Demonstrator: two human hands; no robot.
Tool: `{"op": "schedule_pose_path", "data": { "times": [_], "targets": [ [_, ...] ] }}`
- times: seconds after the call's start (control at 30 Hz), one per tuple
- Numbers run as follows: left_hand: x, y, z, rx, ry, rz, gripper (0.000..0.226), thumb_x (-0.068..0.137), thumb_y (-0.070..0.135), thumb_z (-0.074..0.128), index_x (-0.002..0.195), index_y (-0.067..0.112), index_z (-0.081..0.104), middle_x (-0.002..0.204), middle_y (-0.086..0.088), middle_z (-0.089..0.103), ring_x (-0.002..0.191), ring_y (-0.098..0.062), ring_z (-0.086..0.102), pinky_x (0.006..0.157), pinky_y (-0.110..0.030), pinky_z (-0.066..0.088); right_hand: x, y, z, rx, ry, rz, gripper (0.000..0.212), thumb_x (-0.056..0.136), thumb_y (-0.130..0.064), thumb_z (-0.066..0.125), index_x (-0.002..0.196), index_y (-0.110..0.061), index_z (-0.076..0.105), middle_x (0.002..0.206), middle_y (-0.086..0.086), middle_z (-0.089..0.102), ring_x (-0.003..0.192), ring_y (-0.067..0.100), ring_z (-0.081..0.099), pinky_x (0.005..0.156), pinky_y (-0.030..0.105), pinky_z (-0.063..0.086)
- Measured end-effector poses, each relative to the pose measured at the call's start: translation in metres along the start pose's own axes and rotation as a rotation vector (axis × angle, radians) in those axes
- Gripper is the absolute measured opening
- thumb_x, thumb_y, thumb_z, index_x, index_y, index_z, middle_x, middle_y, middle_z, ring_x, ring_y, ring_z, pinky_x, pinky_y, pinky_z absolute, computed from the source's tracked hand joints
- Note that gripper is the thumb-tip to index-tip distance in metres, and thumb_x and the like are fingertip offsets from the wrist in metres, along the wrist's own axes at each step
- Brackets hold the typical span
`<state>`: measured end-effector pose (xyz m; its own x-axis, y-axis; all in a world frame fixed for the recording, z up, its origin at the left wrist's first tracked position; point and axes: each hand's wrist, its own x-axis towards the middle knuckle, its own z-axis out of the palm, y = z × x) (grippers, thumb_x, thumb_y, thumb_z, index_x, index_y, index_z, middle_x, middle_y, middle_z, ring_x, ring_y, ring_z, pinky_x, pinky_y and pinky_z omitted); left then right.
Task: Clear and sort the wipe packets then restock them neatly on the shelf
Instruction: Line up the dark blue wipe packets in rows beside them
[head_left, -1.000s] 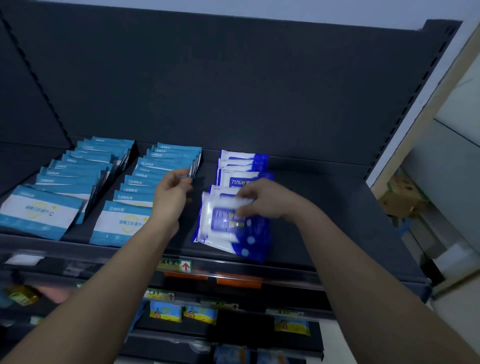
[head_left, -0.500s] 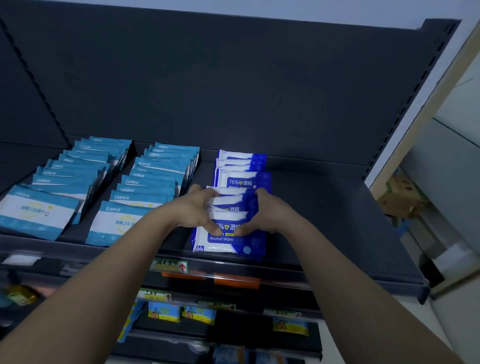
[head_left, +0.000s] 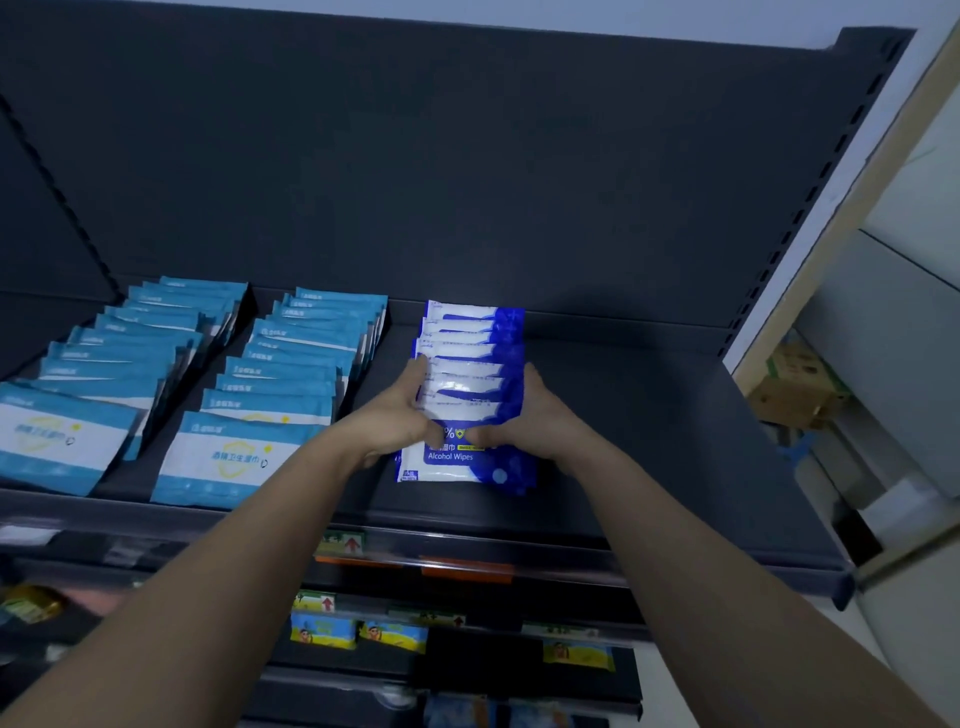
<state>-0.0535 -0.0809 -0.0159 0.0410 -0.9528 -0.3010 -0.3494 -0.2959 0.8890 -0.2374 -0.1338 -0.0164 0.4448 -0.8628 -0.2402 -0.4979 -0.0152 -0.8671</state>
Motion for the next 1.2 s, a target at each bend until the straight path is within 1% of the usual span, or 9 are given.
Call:
{"op": "schedule_pose_path", "data": {
  "times": [0.03,0.1,0.2,0.3,0.43,0.57,0.8,0.97,1.2],
  "targets": [
    [0.000,0.000,0.001,0.028,-0.001,0.007,0.120,0.057,0.004,0.074,0.153,0.033,0.007,0.158,0.002,0.020,0.135,-0.021,0.040,0.101,-0.034,0.044,0.001,0.001,0.001,-0.039,0.029,-0.008,0.125,0.031,-0.049,0.088,0.138,-0.032,0.028,0.136,-0.009,0.049,0.124,0.014,0.050,0.103,0.042,0.045],
    [-0.003,0.002,0.002,0.132,0.006,-0.011,0.112,0.071,-0.003,0.069,0.153,0.032,0.002,0.158,0.008,-0.022,0.147,-0.016,0.010,0.100,-0.028,0.037,-0.003,-0.002,0.002,-0.221,0.062,-0.003,0.135,0.037,-0.058,0.087,0.148,-0.036,0.013,0.157,-0.001,0.020,0.144,0.021,0.021,0.114,0.046,0.030],
    [-0.009,0.001,0.003,0.290,-0.029,0.001,0.117,0.066,0.007,0.074,0.152,0.036,0.000,0.152,0.010,-0.035,0.147,-0.013,-0.008,0.111,-0.036,0.034,-0.014,-0.003,0.001,-0.427,-0.083,0.042,0.136,0.061,-0.056,0.083,0.150,-0.032,-0.017,0.157,0.002,-0.029,0.148,0.021,-0.012,0.120,0.043,0.012],
    [-0.014,0.003,0.000,0.440,-0.016,0.030,0.113,0.056,0.024,0.072,0.151,0.037,0.012,0.155,0.010,-0.029,0.147,-0.011,-0.012,0.117,-0.043,0.024,-0.022,-0.006,0.001,-0.596,-0.017,-0.029,0.136,0.060,-0.065,0.078,0.151,-0.027,-0.015,0.153,0.004,-0.037,0.144,0.020,-0.025,0.120,0.047,0.005],
    [-0.021,0.006,0.001,0.672,-0.063,0.106,0.087,0.084,0.013,0.063,0.151,0.039,0.014,0.158,0.007,-0.020,0.145,-0.012,-0.020,0.120,-0.044,0.005,-0.028,-0.007,0.003,-0.592,-0.100,-0.051,0.112,0.079,-0.070,0.056,0.153,-0.016,-0.010,0.156,0.004,-0.030,0.145,0.019,-0.023,0.121,0.043,0.003],
    [-0.031,0.004,0.004,0.877,-0.078,0.121,0.083,0.092,0.018,0.057,0.149,0.043,0.003,0.157,0.004,-0.025,0.144,-0.017,-0.023,0.120,-0.048,0.000,-0.034,0.002,0.005,-0.702,-0.102,-0.094,0.085,0.094,-0.058,0.044,0.153,-0.026,-0.007,0.155,0.005,-0.033,0.144,0.021,-0.025,0.119,0.048,-0.002],
    [-0.051,-0.003,0.015,0.793,-0.038,0.071,0.084,0.093,0.013,0.055,0.153,0.028,-0.003,0.158,-0.001,-0.022,0.147,-0.017,-0.013,0.120,-0.034,0.013,-0.039,0.001,0.011,-0.729,-0.126,-0.086,0.100,0.085,-0.056,0.061,0.152,-0.034,-0.009,0.155,0.004,-0.032,0.144,0.026,-0.025,0.117,0.051,-0.003],
    [-0.078,-0.005,-0.003,0.825,0.201,0.142,0.069,0.089,0.014,0.060,0.149,0.019,0.028,0.161,-0.010,0.003,0.148,-0.021,0.004,0.117,-0.031,0.019,-0.037,-0.017,0.027,-0.720,0.201,-0.260,0.071,0.092,-0.051,0.052,0.151,-0.022,0.024,0.162,0.008,0.004,0.149,0.022,-0.003,0.118,0.045,0.008],
    [-0.157,-0.032,-0.078,1.045,0.627,0.059,0.048,0.091,0.020,0.051,0.139,0.016,0.047,0.143,-0.005,0.045,0.132,-0.024,0.040,0.101,-0.041,0.043,-0.044,-0.082,0.111,-0.777,0.069,-0.567,0.055,0.093,-0.041,0.056,0.141,-0.018,0.044,0.148,0.009,0.037,0.136,0.027,0.030,0.110,0.039,0.030]
  ]
}}
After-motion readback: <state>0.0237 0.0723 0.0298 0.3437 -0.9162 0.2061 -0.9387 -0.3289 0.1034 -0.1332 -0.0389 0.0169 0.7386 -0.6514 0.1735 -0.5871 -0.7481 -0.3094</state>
